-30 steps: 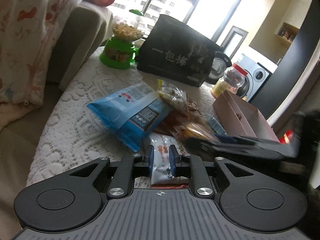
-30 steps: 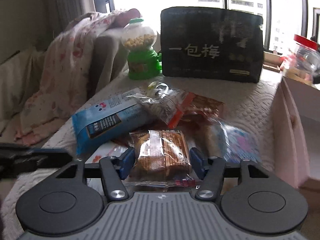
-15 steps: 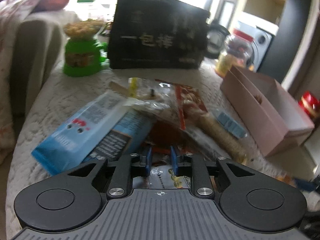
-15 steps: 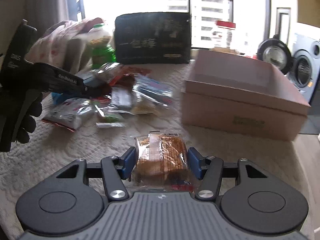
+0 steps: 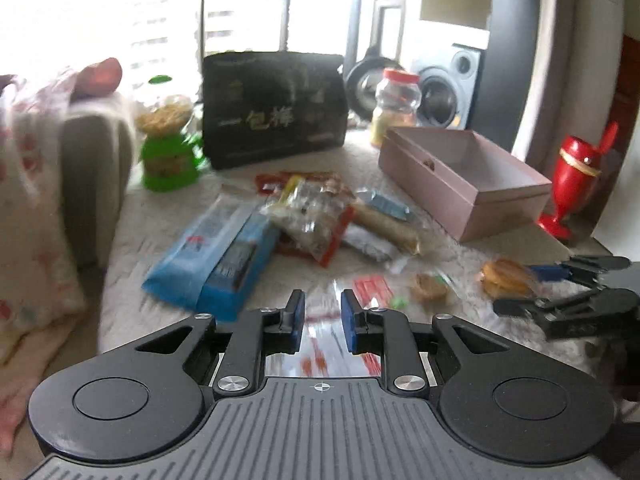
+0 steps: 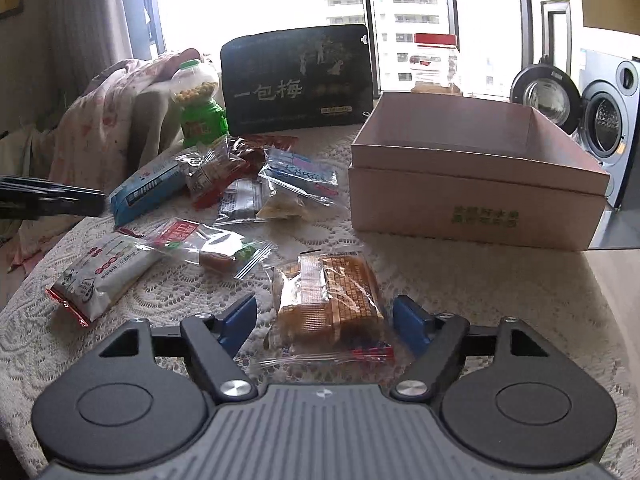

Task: Organize snacks

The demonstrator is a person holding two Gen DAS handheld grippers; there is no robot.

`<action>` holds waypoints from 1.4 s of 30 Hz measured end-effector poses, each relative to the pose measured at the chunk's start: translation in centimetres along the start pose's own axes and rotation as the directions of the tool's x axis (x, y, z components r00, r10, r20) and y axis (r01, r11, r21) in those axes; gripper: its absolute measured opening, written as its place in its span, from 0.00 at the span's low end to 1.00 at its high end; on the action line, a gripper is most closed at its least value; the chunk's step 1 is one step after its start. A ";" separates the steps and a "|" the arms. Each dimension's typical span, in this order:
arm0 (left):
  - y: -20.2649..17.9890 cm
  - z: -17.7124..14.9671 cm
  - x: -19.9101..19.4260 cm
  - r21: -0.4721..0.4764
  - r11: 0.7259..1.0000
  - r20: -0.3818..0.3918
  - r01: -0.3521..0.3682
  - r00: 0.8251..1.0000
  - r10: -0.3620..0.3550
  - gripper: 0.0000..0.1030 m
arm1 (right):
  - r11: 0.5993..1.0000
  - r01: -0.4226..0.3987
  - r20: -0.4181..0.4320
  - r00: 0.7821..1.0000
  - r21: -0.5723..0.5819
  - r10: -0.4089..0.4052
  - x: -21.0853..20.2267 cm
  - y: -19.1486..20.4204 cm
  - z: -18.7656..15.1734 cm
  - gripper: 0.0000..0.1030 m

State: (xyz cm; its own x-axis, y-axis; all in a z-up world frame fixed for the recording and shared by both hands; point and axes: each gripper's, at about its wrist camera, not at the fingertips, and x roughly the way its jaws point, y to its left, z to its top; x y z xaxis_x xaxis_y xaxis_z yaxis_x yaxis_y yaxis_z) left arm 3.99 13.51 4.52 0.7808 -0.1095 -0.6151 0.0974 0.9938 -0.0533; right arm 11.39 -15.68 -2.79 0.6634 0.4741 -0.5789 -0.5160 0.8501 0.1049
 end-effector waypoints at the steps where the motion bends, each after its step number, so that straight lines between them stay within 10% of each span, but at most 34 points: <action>1: -0.6 0.0 -0.2 0.008 1.000 -0.030 -0.011 0.999 0.011 0.22 | 1.000 0.002 -0.001 1.000 -0.002 -0.002 -0.1 0.1 -0.1 0.75; 10: -6.4 -2.0 2.8 0.183 0.979 -0.132 -0.091 0.985 0.116 0.26 | 1.000 0.003 0.009 1.000 0.021 -0.004 -0.3 -0.2 -0.2 0.75; 16: -8.4 -2.3 3.9 0.231 0.973 -0.173 -0.021 0.983 0.062 0.79 | 1.000 -0.003 0.011 1.000 0.030 0.003 -0.4 -0.4 -0.2 0.75; 29: -3.4 -2.2 3.7 0.079 0.977 -0.142 -0.196 0.968 0.206 0.76 | 1.000 0.002 -0.010 1.000 0.002 -0.002 0.0 0.1 -0.1 0.79; 42: 1.9 -1.8 5.0 -0.182 0.971 -0.112 -0.158 0.984 0.139 0.79 | 0.995 -0.016 -0.104 0.995 -0.099 0.005 0.9 1.2 0.6 0.93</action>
State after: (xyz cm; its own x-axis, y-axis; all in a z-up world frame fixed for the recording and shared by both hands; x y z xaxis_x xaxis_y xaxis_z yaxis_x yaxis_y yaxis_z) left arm 6.91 14.87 -0.09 0.7130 0.0329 -0.7004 -0.1412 0.9852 -0.0975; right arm 11.75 -14.10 -2.68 0.6005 0.4521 -0.6595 -0.5772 0.8159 0.0338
